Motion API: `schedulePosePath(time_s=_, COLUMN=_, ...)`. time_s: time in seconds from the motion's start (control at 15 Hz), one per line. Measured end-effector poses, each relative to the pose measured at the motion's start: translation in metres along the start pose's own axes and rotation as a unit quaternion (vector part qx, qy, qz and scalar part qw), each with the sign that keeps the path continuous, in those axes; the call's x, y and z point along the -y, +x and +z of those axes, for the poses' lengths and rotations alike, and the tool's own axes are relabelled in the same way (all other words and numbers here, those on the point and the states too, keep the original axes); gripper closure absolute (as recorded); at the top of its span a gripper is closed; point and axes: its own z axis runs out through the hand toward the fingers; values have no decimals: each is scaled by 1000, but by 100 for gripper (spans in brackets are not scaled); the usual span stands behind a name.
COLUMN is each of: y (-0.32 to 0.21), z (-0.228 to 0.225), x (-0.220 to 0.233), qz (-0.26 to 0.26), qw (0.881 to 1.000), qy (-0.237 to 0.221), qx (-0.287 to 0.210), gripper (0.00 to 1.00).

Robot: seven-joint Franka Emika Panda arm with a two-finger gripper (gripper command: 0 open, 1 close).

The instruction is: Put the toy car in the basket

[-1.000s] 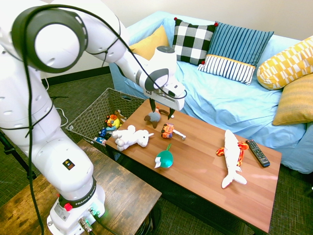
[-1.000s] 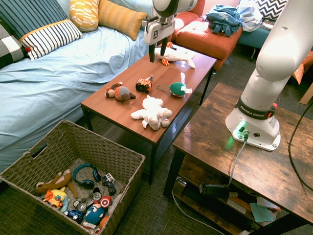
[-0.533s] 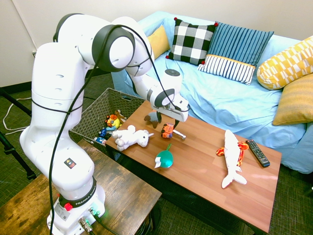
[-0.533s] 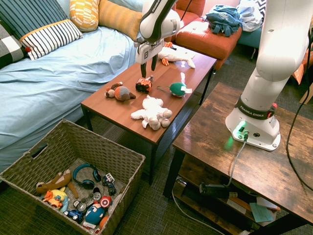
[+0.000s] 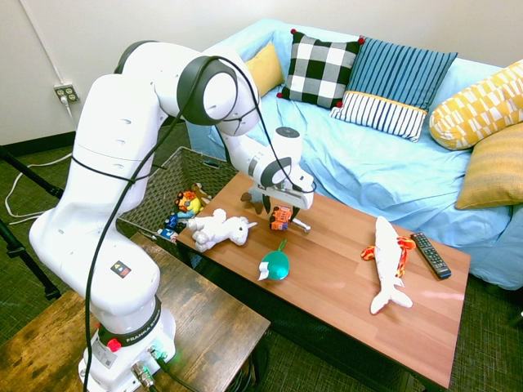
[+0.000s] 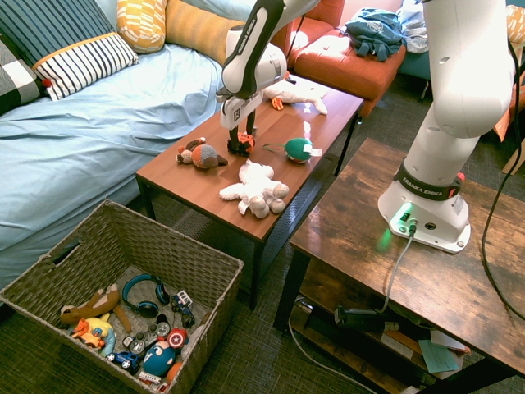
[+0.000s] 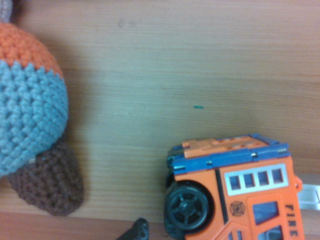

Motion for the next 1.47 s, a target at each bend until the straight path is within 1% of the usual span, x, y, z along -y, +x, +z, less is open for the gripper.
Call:
schedulePosePath(time_s=0.47, y=3, z=6, x=-2, qz=1, qw=1000, qy=8, qx=8, gripper=100)
schedulePosePath(time_s=0.87, y=10, z=0, x=-3, qz=9, qw=1000, qy=17, qx=4, gripper=100)
schedulePosePath(time_s=1.0, y=18, z=-22, x=-1, qz=13, qw=1000, qy=26, qx=-8, gripper=100)
schedulePosePath(time_s=1.13, y=24, z=-72, x=6, qz=12, qw=999, qy=43, qx=-21, gripper=100)
schedulePosePath(time_s=1.2, y=19, z=-104, x=19, qz=4, qw=998, qy=50, qx=-30, gripper=100)
schedulePosePath(time_s=1.33, y=-23, z=-160, x=64, qz=-23, qw=997, qy=50, qx=-49, gripper=100)
schedulePosePath(time_s=1.47, y=-105, z=-188, x=136, qz=-63, qw=995, qy=35, qx=-61, gripper=100)
